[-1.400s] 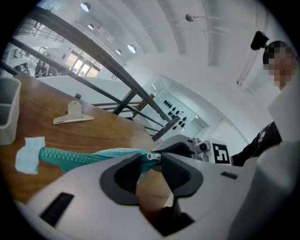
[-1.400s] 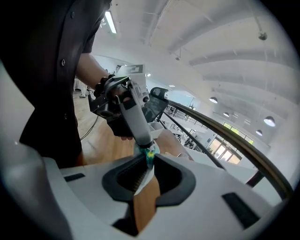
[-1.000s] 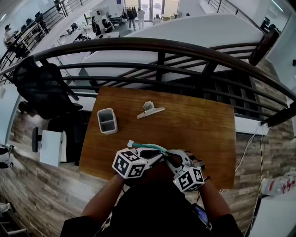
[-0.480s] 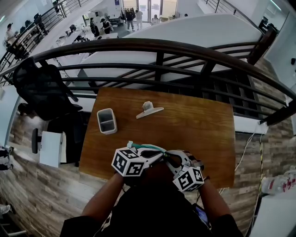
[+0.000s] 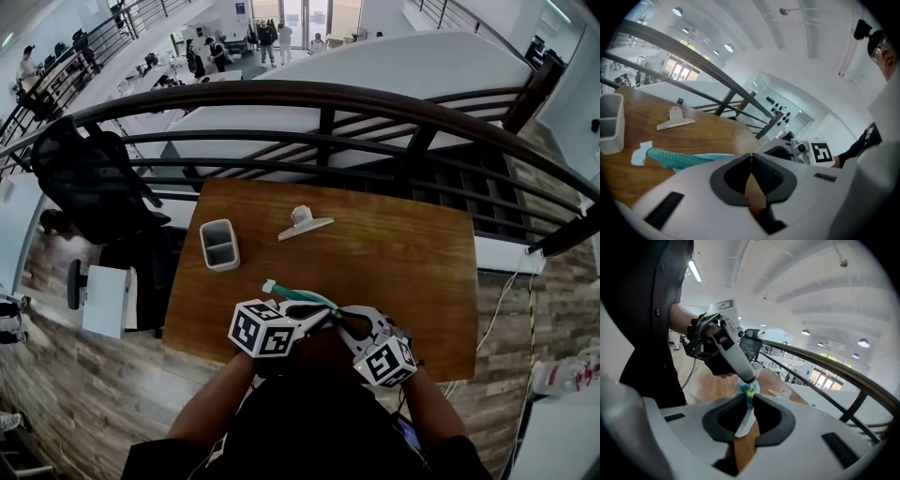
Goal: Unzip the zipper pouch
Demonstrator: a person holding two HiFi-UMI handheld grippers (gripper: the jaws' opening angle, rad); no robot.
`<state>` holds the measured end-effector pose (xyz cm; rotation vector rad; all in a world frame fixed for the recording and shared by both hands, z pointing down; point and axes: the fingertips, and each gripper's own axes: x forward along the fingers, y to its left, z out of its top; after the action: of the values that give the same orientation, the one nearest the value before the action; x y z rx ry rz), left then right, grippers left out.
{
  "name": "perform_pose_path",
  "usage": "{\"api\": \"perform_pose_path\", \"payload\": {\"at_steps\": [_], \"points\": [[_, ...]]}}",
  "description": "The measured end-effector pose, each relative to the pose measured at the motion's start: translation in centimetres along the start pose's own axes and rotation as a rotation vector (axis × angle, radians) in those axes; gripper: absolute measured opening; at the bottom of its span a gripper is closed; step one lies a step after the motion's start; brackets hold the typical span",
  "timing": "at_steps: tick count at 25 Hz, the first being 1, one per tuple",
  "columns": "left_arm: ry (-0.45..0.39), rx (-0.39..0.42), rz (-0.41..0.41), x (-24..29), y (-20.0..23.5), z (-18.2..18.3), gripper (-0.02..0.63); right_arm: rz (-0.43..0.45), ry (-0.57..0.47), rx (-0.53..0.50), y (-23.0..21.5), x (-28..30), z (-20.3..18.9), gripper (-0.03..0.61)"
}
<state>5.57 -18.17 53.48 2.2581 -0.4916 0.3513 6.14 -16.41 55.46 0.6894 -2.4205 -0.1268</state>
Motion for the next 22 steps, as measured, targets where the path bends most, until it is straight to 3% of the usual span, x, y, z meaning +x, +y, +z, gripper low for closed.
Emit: {"api": "perform_pose_path", "payload": {"at_steps": [9, 13, 17, 22], "points": [[-0.018, 0.007, 0.047, -0.1, 0.2, 0.2, 0.021, -0.004, -0.007, 0.008, -0.2, 0.1, 0.0, 0.043], [0.008, 0.216, 0.206, -0.8, 1.2, 0.2, 0.015, -0.008, 0.006, 0.001, -0.3, 0.1, -0.2, 0.038], [-0.037, 0.062, 0.109, -1.0, 1.4, 0.9, 0.014, -0.004, -0.008, 0.031, -0.8, -0.1, -0.3, 0.038], [-0.030, 0.099, 0.149, -1.0, 1.7, 0.4, 0.014, -0.007, 0.007, 0.009, -0.6, -0.1, -0.4, 0.038]]}}
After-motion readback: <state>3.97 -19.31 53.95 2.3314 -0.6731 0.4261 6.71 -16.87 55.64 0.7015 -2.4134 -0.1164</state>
